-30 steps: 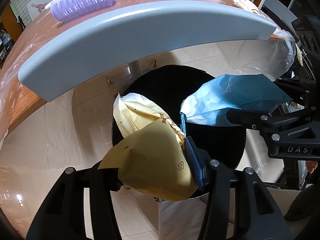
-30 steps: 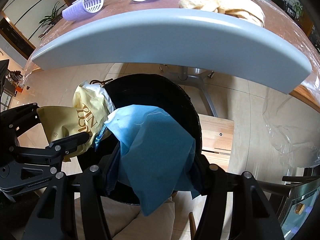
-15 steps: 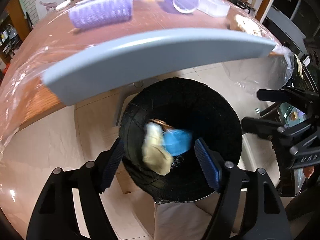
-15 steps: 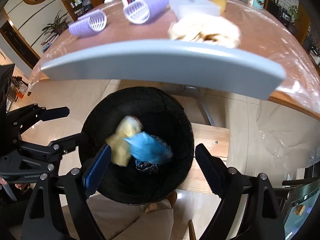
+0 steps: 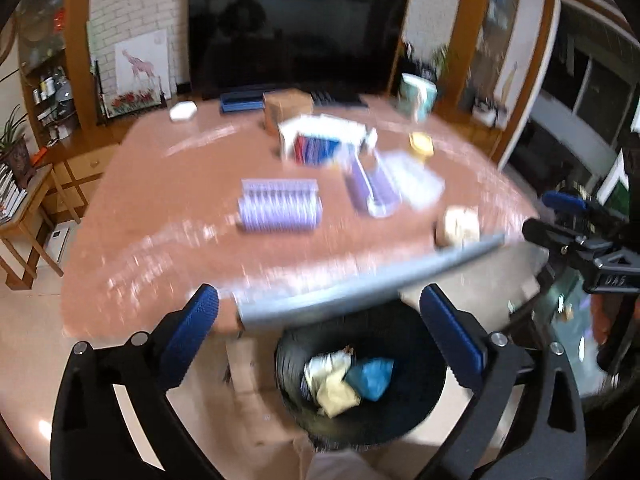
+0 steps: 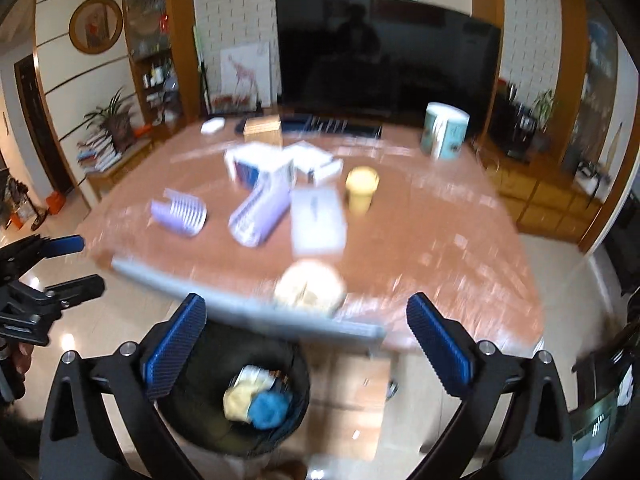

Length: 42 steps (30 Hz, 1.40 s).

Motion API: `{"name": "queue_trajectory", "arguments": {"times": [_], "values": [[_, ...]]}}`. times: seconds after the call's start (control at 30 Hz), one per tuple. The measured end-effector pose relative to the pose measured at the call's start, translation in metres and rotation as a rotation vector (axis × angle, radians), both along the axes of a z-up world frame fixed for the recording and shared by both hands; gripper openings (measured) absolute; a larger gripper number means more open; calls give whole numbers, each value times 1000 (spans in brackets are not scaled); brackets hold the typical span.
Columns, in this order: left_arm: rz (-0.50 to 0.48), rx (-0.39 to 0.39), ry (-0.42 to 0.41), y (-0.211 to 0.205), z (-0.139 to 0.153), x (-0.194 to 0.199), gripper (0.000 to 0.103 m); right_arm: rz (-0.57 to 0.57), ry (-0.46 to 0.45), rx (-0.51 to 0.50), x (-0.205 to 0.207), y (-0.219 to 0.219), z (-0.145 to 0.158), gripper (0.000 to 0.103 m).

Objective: Collect trash
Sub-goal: 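Move both tools back over the table toward the hair roller and cup, then grasp the yellow-lidded cup with the right tool while the left tool grasps the purple hair roller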

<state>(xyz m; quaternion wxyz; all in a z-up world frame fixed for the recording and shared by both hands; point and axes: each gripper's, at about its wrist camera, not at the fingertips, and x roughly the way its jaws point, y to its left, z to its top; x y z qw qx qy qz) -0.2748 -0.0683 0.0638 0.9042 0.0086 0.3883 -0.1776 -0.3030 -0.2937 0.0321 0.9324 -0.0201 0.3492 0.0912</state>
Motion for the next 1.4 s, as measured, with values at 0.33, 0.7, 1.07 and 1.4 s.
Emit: {"name": "queue_trajectory", "arguments": {"times": [0.33, 0.7, 1.07, 1.4], "values": [[44, -6, 2, 2, 10, 54, 101, -15, 17, 28, 58, 0, 9, 99], [12, 36, 76, -6, -17, 96, 101, -23, 125, -40, 104, 4, -27, 99], [-3, 62, 122, -15, -39, 119, 101, -94, 164, -16, 145, -15, -42, 91], [-11, 86, 134, -20, -47, 125, 101, -109, 185, 9, 176, -16, -52, 79]]}}
